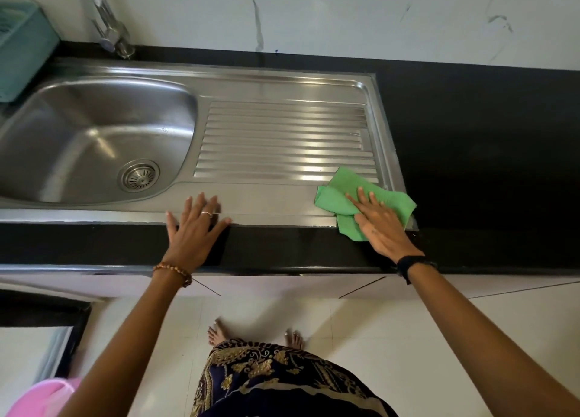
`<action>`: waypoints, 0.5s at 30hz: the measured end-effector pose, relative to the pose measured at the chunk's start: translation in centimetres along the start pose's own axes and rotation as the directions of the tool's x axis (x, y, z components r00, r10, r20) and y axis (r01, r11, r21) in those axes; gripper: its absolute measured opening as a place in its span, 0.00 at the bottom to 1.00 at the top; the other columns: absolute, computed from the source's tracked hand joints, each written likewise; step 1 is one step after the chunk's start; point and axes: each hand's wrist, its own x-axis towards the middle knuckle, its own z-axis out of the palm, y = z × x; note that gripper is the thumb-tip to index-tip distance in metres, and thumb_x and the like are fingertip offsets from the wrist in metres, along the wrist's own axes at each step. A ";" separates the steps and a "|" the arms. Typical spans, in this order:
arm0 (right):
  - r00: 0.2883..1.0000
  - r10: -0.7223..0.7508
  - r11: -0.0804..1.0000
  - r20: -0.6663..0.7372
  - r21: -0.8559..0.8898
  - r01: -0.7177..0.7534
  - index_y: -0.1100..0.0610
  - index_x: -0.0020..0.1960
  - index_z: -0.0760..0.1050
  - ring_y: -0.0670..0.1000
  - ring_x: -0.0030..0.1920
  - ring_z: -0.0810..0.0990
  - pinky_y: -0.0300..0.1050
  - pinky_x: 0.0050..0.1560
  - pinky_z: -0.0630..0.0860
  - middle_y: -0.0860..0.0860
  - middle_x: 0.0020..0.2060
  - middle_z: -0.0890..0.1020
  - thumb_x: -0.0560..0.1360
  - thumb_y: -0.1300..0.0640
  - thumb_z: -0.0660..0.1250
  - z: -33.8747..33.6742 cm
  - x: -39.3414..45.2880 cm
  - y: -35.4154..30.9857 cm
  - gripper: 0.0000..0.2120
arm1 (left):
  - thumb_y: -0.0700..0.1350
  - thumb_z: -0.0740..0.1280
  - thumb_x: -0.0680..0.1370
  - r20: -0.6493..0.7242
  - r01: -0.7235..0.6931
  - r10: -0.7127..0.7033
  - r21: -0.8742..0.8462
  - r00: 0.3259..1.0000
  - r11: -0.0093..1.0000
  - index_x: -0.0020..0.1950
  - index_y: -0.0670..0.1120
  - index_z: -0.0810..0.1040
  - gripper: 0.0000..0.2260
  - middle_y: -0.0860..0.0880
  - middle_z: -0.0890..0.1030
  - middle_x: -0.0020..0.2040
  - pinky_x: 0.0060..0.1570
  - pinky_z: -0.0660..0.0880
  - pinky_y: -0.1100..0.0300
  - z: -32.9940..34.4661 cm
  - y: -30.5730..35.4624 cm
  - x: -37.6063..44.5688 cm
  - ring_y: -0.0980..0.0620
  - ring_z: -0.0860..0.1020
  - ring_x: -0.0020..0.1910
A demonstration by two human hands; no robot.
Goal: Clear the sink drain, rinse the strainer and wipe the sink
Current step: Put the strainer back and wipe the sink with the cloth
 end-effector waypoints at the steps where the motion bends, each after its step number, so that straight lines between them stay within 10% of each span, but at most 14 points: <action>1: 1.000 -0.009 0.999 -0.001 0.038 0.009 0.49 0.75 0.53 0.54 0.77 0.49 0.52 0.75 0.45 0.53 0.76 0.51 0.81 0.57 0.50 0.2 -0.2 -0.4 0.23 | 0.56 0.53 0.79 -0.019 0.017 -0.017 0.004 1.000 1.000 0.75 0.51 0.51 0.26 0.48 0.47 0.77 0.71 0.37 0.40 -0.5 -1.1 0.2 0.49 0.43 0.76; 15: 0.911 -0.352 0.924 0.214 0.238 0.301 0.52 0.74 0.56 0.39 0.67 0.48 0.17 0.52 0.38 0.48 0.75 0.57 0.80 0.59 0.53 4.3 4.2 -16.0 0.23 | 0.54 0.56 0.79 -0.062 0.130 -0.129 0.012 0.990 0.991 0.74 0.51 0.57 0.25 0.46 0.45 0.77 0.69 0.33 0.40 -4.2 -9.8 1.1 0.48 0.40 0.75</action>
